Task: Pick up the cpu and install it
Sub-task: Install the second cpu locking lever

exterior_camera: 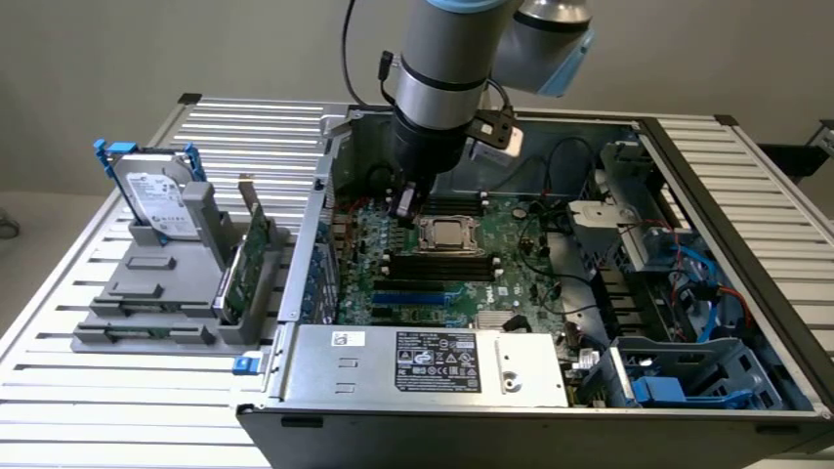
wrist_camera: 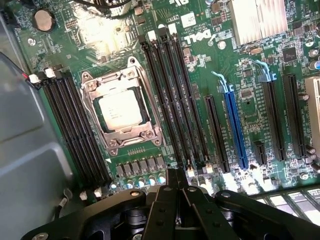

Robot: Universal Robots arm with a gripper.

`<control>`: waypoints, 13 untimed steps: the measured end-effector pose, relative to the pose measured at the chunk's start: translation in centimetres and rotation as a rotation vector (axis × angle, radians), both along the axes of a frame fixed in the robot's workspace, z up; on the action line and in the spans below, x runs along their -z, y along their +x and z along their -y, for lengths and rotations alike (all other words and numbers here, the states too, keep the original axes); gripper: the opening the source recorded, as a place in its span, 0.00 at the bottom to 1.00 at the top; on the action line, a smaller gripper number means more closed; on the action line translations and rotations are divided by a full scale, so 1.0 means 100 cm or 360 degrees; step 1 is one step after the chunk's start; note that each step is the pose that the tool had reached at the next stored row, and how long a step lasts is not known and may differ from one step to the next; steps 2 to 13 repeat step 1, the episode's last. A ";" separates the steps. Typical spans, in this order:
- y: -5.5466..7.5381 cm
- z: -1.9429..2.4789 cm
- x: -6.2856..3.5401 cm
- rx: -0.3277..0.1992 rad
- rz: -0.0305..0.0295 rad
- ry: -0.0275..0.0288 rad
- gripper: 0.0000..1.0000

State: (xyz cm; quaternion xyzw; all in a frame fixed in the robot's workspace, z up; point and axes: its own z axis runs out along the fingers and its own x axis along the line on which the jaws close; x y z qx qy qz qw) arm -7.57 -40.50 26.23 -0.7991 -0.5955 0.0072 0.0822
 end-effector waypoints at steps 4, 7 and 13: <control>0.000 0.0000 0.0000 -0.0002 0.00000 0.00000 0.11; 0.000 0.0000 0.0000 -0.0002 0.00000 0.00000 0.11; 0.000 0.0000 0.0000 -0.0002 0.00000 0.00000 0.11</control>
